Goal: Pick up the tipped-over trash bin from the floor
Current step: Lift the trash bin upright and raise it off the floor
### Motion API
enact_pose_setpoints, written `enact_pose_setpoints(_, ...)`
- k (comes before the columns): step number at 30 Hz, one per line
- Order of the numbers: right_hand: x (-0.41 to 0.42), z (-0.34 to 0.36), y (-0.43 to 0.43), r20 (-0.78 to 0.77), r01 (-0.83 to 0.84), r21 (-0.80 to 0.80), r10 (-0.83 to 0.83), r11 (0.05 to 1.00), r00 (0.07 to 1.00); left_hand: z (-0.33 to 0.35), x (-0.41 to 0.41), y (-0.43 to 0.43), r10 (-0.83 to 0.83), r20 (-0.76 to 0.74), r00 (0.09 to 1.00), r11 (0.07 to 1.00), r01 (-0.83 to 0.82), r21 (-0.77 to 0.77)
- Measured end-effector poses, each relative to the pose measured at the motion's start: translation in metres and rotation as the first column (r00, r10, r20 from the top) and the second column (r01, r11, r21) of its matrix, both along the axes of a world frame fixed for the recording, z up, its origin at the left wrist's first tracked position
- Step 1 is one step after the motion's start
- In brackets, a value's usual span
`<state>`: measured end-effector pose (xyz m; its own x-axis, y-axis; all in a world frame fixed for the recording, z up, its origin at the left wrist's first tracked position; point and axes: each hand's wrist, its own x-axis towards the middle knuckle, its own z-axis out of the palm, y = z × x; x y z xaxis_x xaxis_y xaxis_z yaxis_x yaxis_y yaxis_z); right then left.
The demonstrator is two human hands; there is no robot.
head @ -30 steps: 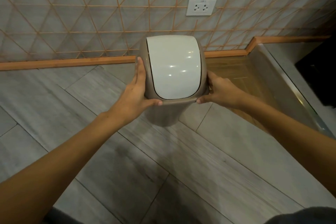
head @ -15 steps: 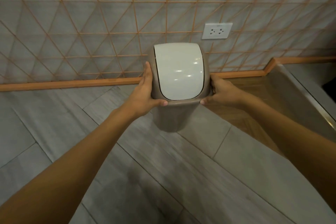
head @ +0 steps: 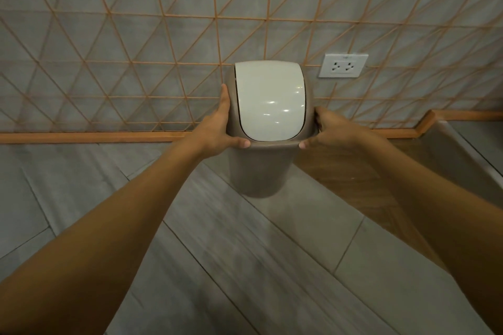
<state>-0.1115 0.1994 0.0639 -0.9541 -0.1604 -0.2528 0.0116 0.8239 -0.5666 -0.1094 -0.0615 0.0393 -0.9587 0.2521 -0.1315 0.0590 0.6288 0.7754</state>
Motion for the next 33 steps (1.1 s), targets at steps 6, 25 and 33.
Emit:
enact_pose_setpoints(6,-0.015,0.0,-0.012,0.014,0.015,-0.022,-0.015,1.0,1.0,0.008,-0.015,-0.004,-0.004,0.048,0.999,1.0,0.003,0.004)
enact_pose_setpoints(25,-0.04,-0.001,-0.02,0.022,0.038,-0.048,-0.037,0.998,0.999,0.015,-0.034,-0.01,0.007,0.043,0.999,1.0,-0.007,-0.01)
enact_pose_setpoints(33,-0.036,-0.006,-0.025,0.023,0.05,-0.078,-0.048,0.996,0.999,0.017,-0.03,-0.009,0.026,0.034,0.999,0.998,-0.024,-0.063)
